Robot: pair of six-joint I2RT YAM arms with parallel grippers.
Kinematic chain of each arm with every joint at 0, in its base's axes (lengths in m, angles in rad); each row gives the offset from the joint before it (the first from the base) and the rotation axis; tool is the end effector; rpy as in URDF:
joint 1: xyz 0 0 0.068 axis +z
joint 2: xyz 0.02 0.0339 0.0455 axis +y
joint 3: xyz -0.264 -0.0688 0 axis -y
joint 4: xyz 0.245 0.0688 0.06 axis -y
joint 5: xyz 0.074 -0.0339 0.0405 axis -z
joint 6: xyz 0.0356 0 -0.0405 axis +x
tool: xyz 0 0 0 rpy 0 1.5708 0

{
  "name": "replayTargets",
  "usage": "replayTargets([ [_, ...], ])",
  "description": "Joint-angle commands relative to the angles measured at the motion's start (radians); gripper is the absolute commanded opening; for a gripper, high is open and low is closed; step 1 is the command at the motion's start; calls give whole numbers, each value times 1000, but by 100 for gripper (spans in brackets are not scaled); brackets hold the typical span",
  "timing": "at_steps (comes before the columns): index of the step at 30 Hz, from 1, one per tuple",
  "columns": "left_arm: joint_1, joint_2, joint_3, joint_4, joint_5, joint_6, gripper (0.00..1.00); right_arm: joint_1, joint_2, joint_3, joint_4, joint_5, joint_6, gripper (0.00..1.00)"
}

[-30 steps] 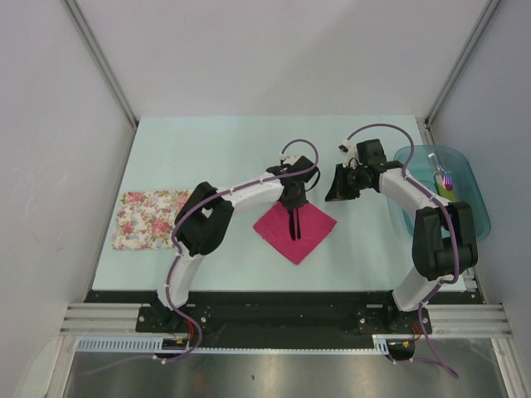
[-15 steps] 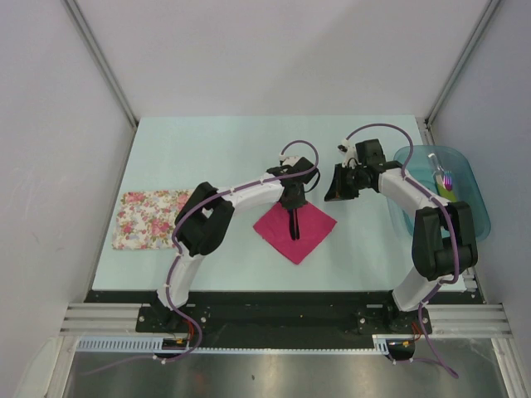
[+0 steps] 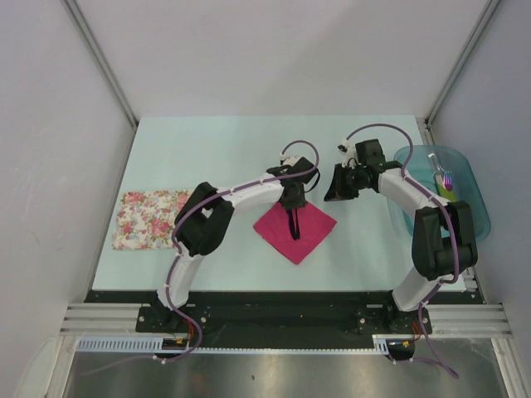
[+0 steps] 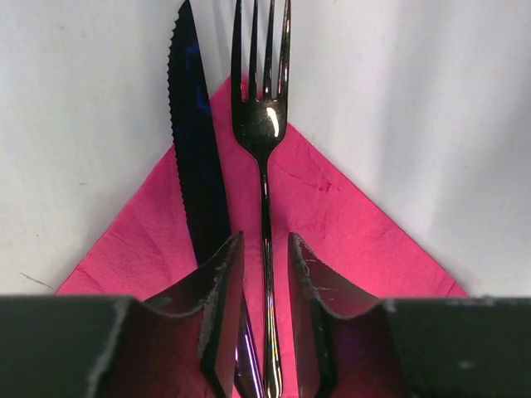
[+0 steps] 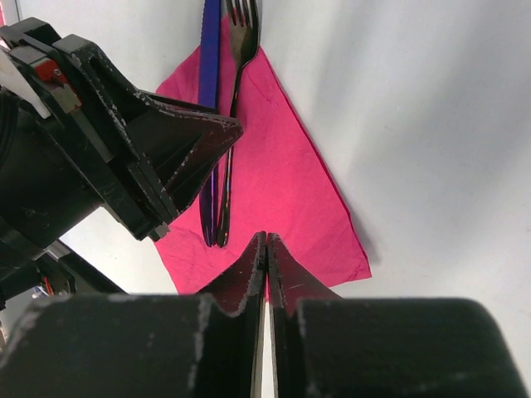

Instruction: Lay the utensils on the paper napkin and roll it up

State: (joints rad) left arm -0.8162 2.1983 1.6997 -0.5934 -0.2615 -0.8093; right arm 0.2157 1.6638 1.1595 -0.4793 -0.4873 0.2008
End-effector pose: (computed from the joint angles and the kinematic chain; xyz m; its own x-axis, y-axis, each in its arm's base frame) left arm 0.3278 -0.3352 0.1665 -0.8698 -0.0956 -0.4840 -0.0107 0.9845 -0.1751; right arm 0.3348 0.0904 0.2227 -0.8851 -0.0135 -0.4651 -0.2714 0.8269 0.4925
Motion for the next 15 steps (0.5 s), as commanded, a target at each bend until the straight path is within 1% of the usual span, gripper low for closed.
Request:
replayTargets([
  [1, -5, -121, 32, 18, -15, 64, 36, 7, 4, 12, 27, -22, 5, 6],
  [3, -5, -207, 20, 76, 25, 122, 40, 5, 2, 14, 28, -42, 3, 6],
  [4, -5, -250, 3, 105, 33, 146, 44, 7, 2, 12, 27, -51, 5, 6],
  [5, -5, -290, -50, 183, 56, 177, 46, 7, 2, 12, 28, -60, 5, 6],
  [6, -5, -329, -81, 217, 61, 249, 48, 7, 1, 11, 27, -77, 9, 6],
  [7, -5, -413, -112, 248, 70, 292, 54, 7, -1, 6, 28, -85, 11, 6],
  [8, -6, -443, -162, 276, 82, 338, 56, 8, -2, 5, 28, -92, 12, 6],
  [9, -5, -475, -188, 277, 106, 431, 57, 8, -4, 0, 31, -108, 20, 6],
  [10, -5, -535, -219, 277, 125, 482, 57, 10, -6, -4, 33, -112, 23, 6],
  [11, -5, -575, -309, 300, 149, 539, 58, 8, -10, -12, 41, -123, 26, 6],
  [12, -5, -616, -366, 320, 210, 649, 57, 8, -12, -17, 45, -131, 32, 6],
  [13, -5, -658, -429, 343, 263, 706, 57, 8, -13, -21, 50, -140, 35, 6],
  [14, -11, -751, -546, 380, 334, 772, 57, 7, -18, -27, 50, -146, 37, 6],
  [15, -26, -791, -602, 392, 434, 912, 59, 7, -19, -32, 56, -158, 37, 6],
])
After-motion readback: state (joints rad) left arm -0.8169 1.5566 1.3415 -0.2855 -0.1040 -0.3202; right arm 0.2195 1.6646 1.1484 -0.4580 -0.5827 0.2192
